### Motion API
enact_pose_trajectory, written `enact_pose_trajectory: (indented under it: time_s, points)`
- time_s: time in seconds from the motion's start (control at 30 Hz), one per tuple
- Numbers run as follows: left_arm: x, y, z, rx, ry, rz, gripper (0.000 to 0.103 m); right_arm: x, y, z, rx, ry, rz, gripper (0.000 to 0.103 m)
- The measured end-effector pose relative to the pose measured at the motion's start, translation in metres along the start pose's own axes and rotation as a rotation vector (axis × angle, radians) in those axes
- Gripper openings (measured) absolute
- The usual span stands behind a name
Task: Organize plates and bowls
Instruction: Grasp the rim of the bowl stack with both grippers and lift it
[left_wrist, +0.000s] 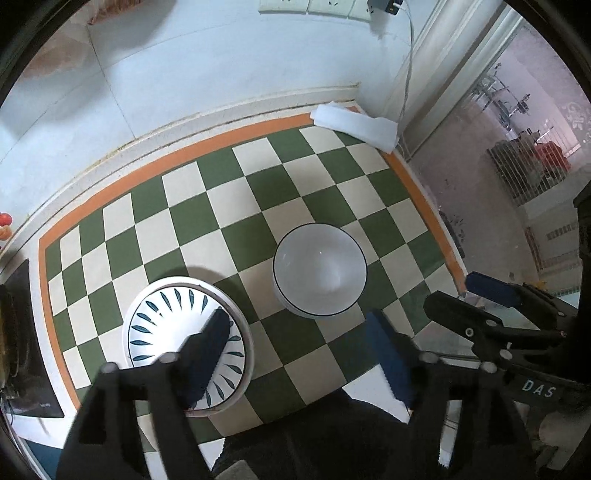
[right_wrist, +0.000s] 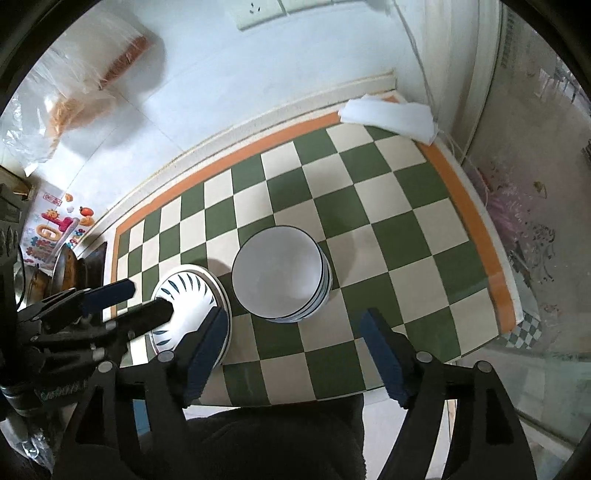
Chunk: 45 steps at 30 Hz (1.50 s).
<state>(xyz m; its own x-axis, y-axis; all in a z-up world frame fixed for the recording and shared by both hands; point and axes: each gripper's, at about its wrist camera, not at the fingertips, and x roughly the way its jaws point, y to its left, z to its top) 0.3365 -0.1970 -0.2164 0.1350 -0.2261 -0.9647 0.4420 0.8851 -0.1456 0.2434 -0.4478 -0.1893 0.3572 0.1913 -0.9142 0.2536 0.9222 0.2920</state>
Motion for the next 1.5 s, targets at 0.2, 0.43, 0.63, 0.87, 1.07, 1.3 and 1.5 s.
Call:
enact_pose_trajectory:
  time_s: [0.2,0.43,0.63,0.87,1.07,1.3,1.5]
  points:
    - [0.001,0.005,0.004,-0.011,-0.007,-0.001,0.089,-0.006,-0.004,0.003,0.015,-0.023,-0.008,0.09]
    - [0.023,0.014,0.021,-0.047,0.035,-0.042,0.089,0.013,-0.017,0.01,0.052,-0.015,0.032,0.095]
    - [0.078,0.033,0.048,-0.127,0.117,-0.137,0.089,0.08,-0.056,0.013,0.2,0.058,0.281,0.096]
    - [0.159,0.047,0.069,-0.164,0.268,-0.148,0.089,0.172,-0.088,0.004,0.332,0.166,0.414,0.096]
    - [0.207,0.051,0.068,-0.176,0.388,-0.161,0.088,0.221,-0.093,-0.002,0.368,0.225,0.511,0.096]
    - [0.236,0.051,0.058,-0.184,0.462,-0.249,0.072,0.256,-0.087,-0.005,0.379,0.285,0.578,0.084]
    - [0.229,0.046,0.053,-0.17,0.416,-0.274,0.064,0.261,-0.083,-0.006,0.359,0.27,0.54,0.059]
